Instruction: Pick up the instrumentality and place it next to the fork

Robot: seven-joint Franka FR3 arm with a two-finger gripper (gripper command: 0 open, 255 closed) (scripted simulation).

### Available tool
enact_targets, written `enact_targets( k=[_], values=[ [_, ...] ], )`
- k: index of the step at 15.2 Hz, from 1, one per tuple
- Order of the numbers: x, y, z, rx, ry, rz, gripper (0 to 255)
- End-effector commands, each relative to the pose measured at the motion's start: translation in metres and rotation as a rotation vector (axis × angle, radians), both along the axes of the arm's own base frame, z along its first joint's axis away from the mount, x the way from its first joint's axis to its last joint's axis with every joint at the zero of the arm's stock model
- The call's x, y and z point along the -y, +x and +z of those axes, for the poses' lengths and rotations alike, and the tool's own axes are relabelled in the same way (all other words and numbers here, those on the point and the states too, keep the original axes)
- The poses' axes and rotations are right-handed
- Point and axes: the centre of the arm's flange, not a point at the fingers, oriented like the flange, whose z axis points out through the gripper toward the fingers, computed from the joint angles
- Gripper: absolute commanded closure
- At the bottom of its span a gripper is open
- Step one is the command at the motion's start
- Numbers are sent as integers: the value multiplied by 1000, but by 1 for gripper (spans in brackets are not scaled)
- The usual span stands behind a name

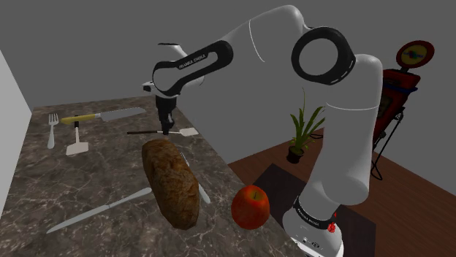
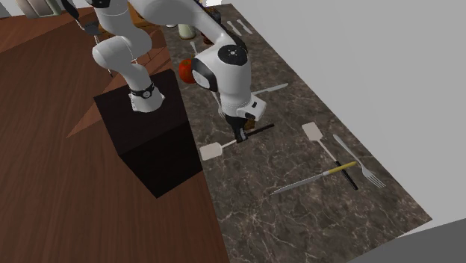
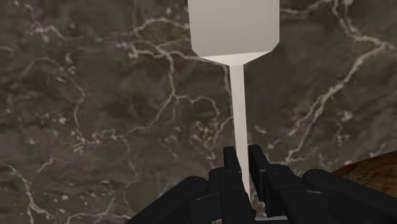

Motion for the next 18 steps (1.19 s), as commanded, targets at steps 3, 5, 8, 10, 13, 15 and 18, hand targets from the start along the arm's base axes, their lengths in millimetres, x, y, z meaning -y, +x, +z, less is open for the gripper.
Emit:
enact_targets(
  k=[3,5,8,10,13,15,18],
  values=[
    [-1,-1,21,0,0,0,255],
    [-1,-1,32,0,0,0,255],
    [-1,0,48,0,0,0,255],
    [-1,0,58,0,0,0,255],
    [-1,0,74,0,0,0,255],
    [-7,-12,77,0,0,0,255],
    [-27,-46,77,0,0,0,255]
  ],
)
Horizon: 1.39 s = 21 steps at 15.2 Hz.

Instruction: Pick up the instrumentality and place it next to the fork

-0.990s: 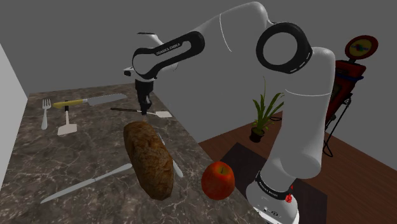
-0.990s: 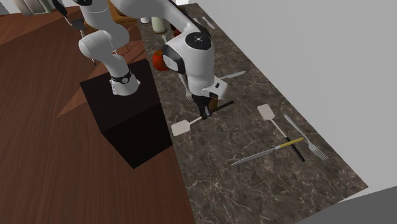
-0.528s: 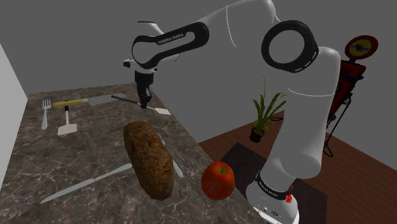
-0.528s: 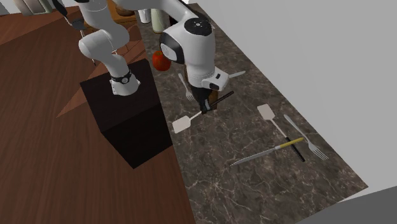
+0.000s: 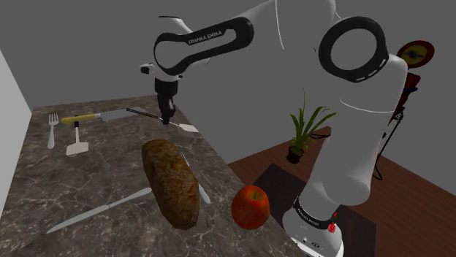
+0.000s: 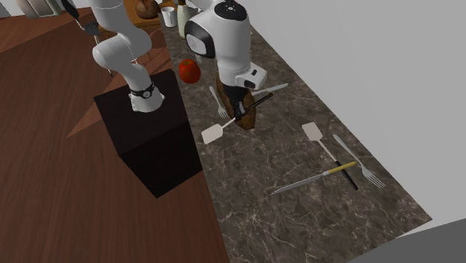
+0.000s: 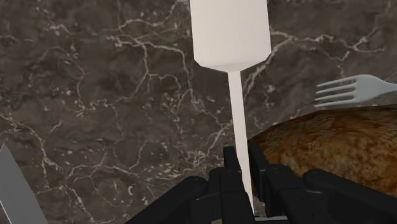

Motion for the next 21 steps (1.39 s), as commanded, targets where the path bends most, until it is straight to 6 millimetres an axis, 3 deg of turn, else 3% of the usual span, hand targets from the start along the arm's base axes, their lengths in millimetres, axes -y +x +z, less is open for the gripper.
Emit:
enact_targets(
  k=[1,21],
  values=[
    [-13,-22,-1,0,0,0,255],
    [-145,-251,-1,0,0,0,255]
  ],
)
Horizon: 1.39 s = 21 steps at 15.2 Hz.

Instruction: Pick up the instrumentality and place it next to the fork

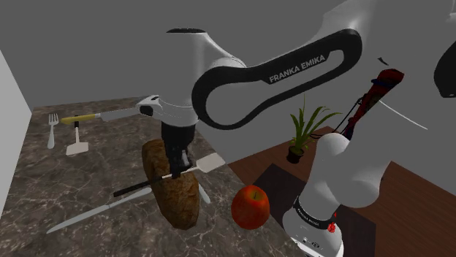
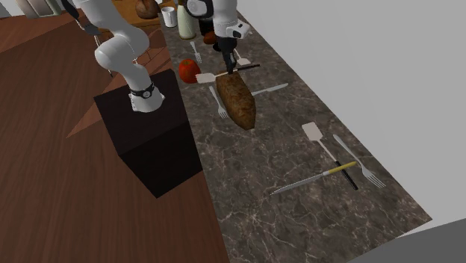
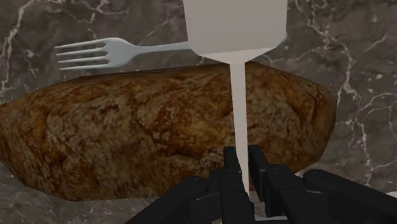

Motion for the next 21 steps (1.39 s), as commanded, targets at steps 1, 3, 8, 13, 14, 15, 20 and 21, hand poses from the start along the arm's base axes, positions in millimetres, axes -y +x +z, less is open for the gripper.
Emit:
enact_targets(
  k=[1,3,8,13,14,15,20,21],
  values=[
    [-15,-25,-2,0,-1,-2,255],
    [-28,-48,-1,0,-1,-2,255],
    [-61,-105,-1,0,-1,-2,255],
    [-92,-159,-1,0,-1,-2,255],
    [-92,-159,-7,0,-1,-2,255],
    [-92,-159,-12,0,-1,-2,255],
    [-92,-159,-38,0,-1,-2,255],
    [-92,-159,-44,0,-1,-2,255]
  ],
)
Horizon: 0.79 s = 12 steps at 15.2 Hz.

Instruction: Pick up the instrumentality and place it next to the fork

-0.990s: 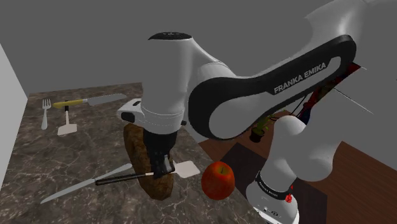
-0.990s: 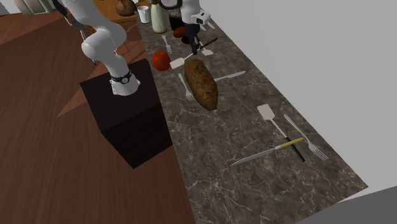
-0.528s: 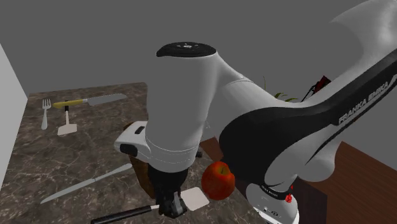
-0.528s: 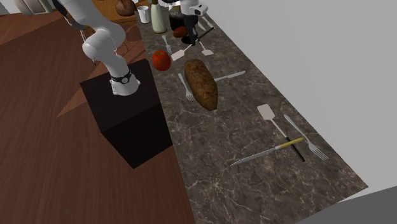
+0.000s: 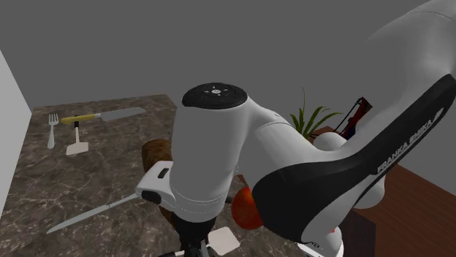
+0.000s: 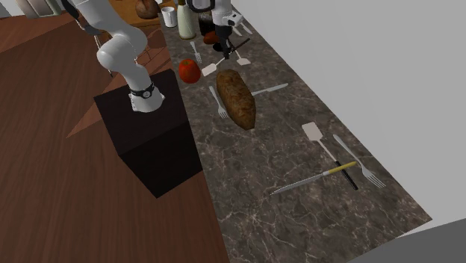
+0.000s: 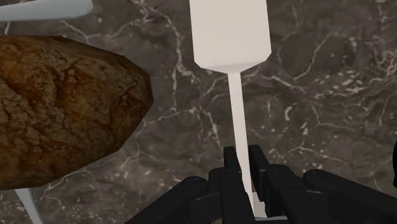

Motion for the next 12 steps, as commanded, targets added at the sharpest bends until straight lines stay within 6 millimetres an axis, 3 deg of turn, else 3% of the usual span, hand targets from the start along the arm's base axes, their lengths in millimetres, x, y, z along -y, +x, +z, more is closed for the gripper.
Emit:
enact_targets(
  k=[1,8,12],
  values=[
    [0,0,-10,0,1,0,255],
    [0,0,-49,0,1,0,255],
    [0,0,-49,0,1,0,255]
  ],
)
